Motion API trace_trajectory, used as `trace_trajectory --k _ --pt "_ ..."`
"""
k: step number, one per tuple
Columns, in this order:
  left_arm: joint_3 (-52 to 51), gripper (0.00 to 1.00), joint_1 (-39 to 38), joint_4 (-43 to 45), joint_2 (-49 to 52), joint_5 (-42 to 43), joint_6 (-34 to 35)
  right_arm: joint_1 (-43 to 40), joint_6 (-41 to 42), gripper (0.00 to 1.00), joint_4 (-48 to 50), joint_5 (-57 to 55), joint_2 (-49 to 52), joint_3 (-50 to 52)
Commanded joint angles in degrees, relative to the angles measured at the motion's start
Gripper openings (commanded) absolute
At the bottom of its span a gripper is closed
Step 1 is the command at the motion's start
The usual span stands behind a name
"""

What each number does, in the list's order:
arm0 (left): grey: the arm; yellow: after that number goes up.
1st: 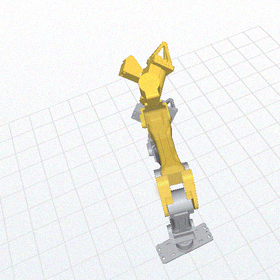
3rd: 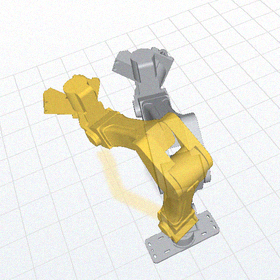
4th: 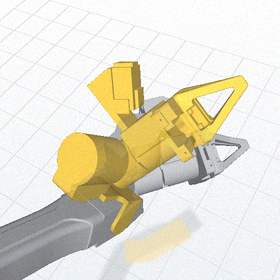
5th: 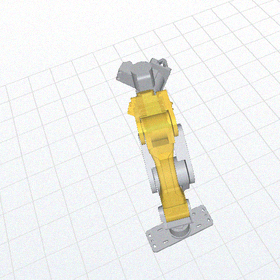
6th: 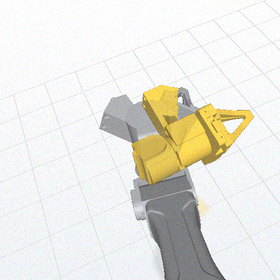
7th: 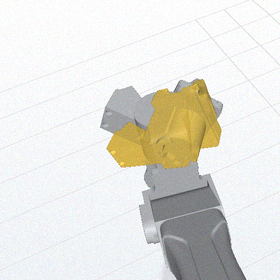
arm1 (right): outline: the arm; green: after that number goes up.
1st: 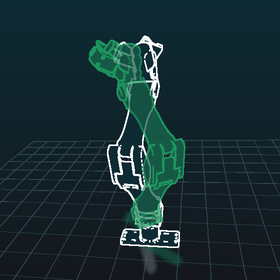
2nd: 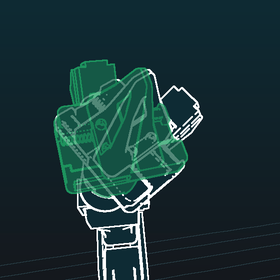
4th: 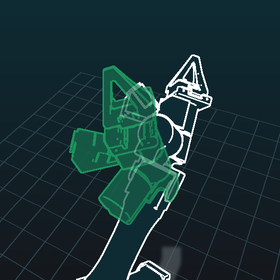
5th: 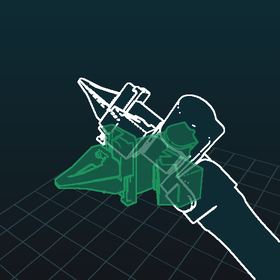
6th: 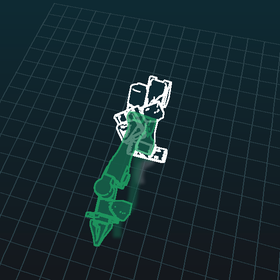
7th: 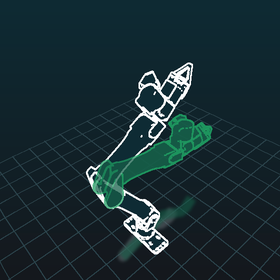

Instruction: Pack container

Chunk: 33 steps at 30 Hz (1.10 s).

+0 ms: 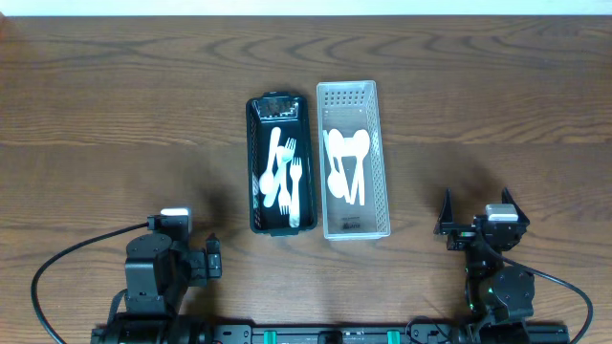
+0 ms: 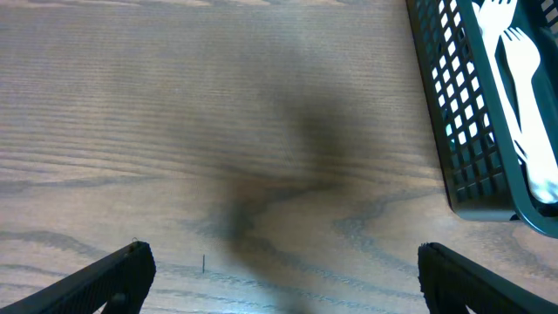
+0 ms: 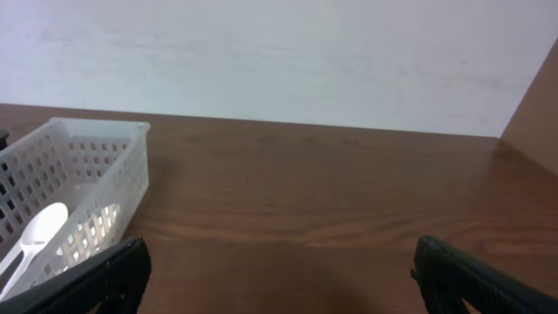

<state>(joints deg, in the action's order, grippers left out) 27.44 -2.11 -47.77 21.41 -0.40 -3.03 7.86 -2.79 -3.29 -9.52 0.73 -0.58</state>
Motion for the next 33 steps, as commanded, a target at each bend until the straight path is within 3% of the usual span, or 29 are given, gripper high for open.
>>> trace_trajectory --k 1,6,13,15,23,26,33 --pt "0.26 0.98 -0.22 -0.02 -0.2 -0.66 -0.39 0.26 -0.7 0.99 -0.09 -0.11 -0.42 0.26" --pt "0.26 0.98 -0.13 -0.5 -1.64 -0.59 0.96 0.26 -0.7 0.99 -0.09 -0.09 -0.39 0.26" --pt "-2.38 0.98 -0.11 -0.76 -15.37 3.41 2.43 0.26 -0.7 0.99 -0.09 -0.09 -0.39 0.26" --pt "-4.9 0.98 -0.11 4.22 -17.38 3.41 2.43 0.26 -0.7 0.99 -0.09 -0.09 -0.39 0.26" --pt "-19.39 0.98 -0.09 39.76 -21.31 3.37 2.38 0.26 -0.7 0.99 -0.09 -0.09 -0.39 0.26" --pt "-22.95 0.98 -0.07 47.84 -21.31 2.32 1.92 0.26 -0.7 0.99 -0.09 -0.09 -0.37 0.26" --pt "-27.21 0.98 -0.13 47.19 -21.31 3.48 1.79 0.26 -0.7 0.99 -0.09 -0.09 -0.35 0.26"
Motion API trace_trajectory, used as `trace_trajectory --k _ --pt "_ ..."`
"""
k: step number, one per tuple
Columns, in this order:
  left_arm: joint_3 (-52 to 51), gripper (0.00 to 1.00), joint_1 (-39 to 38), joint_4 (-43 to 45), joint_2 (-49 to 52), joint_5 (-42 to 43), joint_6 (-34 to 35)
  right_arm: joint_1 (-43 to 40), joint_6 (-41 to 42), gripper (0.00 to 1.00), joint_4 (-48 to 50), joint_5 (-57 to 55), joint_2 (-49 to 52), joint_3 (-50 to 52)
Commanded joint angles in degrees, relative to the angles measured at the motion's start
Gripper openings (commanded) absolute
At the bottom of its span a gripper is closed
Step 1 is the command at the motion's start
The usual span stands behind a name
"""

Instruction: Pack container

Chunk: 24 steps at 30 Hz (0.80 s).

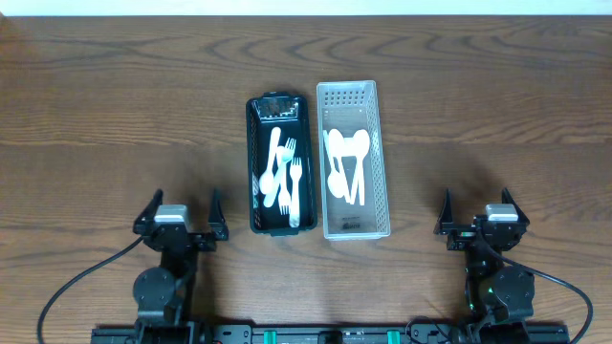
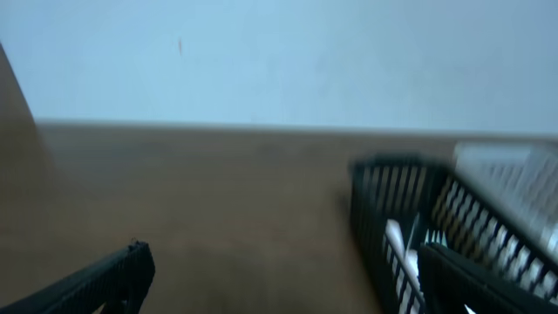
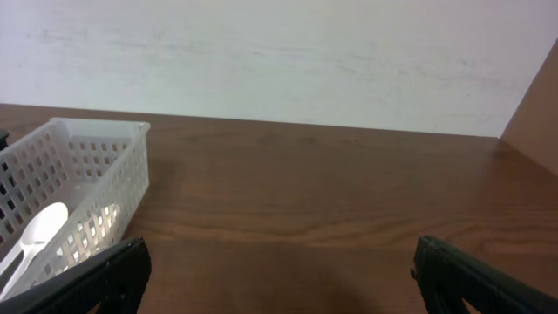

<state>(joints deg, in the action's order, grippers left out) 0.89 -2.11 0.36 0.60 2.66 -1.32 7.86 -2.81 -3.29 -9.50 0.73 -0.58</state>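
Note:
A black mesh basket [image 1: 254, 162] in the table's middle holds white plastic forks and a spoon [image 1: 287, 177]. Beside it on the right, a white mesh basket [image 1: 381, 162] holds several white spoons [image 1: 346, 162]. My left gripper [image 1: 181, 212] stands open at the front left, empty, looking level across the table at the black basket [image 2: 384, 218]. My right gripper [image 1: 475, 207] stands open at the front right, empty, with the white basket [image 3: 87, 166] to its left.
The wooden table [image 1: 115, 115] runs to a pale wall [image 3: 279, 52] at the back. Both arm bases and their cables sit along the front edge.
My left arm has folded back to the front left. Its camera, then tilted down at the table by the black basket's corner, now looks level. The right arm has not moved.

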Motion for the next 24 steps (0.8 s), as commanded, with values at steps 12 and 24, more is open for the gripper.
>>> trace_trajectory --k 12,24 --pt "-0.66 0.98 -0.11 -4.15 -0.31 0.37 0.07 0.26 -0.68 0.99 -0.09 -0.11 -0.35 0.26" --pt "-0.66 0.98 -0.11 -4.15 -0.31 0.37 0.07 0.26 -0.68 0.99 -0.09 -0.11 -0.35 0.26"
